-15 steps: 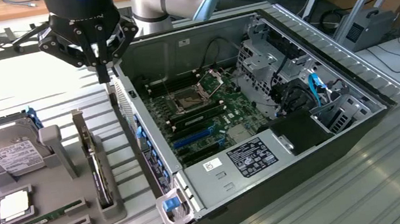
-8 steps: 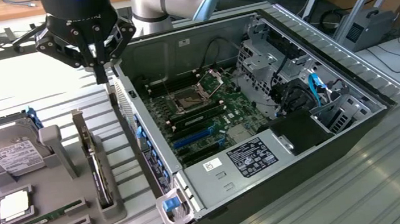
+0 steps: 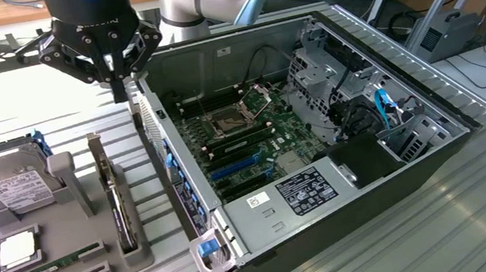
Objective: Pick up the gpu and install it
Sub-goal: 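Reach for the gpu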
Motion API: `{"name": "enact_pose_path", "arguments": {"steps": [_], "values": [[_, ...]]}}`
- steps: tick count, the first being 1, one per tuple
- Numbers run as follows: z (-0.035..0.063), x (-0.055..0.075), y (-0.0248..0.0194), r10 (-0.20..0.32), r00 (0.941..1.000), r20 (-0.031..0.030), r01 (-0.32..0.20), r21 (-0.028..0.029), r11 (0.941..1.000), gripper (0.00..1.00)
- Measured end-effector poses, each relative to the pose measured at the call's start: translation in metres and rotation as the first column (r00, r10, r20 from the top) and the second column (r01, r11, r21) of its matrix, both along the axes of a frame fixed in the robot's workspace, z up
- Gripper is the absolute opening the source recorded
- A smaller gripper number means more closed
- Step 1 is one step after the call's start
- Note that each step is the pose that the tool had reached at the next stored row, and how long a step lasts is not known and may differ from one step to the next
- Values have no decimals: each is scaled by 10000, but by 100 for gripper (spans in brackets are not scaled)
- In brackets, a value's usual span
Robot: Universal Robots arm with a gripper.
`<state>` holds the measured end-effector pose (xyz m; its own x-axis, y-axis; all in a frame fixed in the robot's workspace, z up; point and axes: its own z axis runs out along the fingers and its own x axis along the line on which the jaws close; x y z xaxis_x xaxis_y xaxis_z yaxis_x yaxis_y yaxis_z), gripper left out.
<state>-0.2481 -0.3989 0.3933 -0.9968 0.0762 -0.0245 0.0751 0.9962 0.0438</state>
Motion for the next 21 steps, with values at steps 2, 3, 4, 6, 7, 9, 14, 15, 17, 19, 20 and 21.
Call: {"name": "enact_pose_path", "arguments": {"steps": [2, 3, 4, 6, 7, 9, 14, 15, 17, 19, 20, 21], "values": [[0, -7, 0, -1, 10000, 0, 1, 0, 10000, 11], [0, -11, 0, 1, 10000, 0, -1, 0, 10000, 11], [0, -16, 0, -1, 10000, 0, 1, -1, 10000, 11], [0, -29, 0, -1, 10000, 0, 1, -2, 10000, 11], [0, -36, 0, 0, 10000, 0, 0, -3, 10000, 11], [0, -51, 0, -1, 10000, 0, 1, -4, 10000, 11], [0, -84, 0, 0, 10000, 0, 0, -3, 10000, 11], [0, -90, 0, 0, 10000, 0, 0, -4, 10000, 11], [0, -102, 0, 0, 10000, 0, 0, -4, 10000, 11], [0, -116, 0, 0, 10000, 0, 0, -4, 10000, 11], [0, -122, 0, 0, 10000, 1, 0, -3, 10000, 11], [0, -129, 0, -1, 10000, 0, 1, -4, 10000, 11]]}}
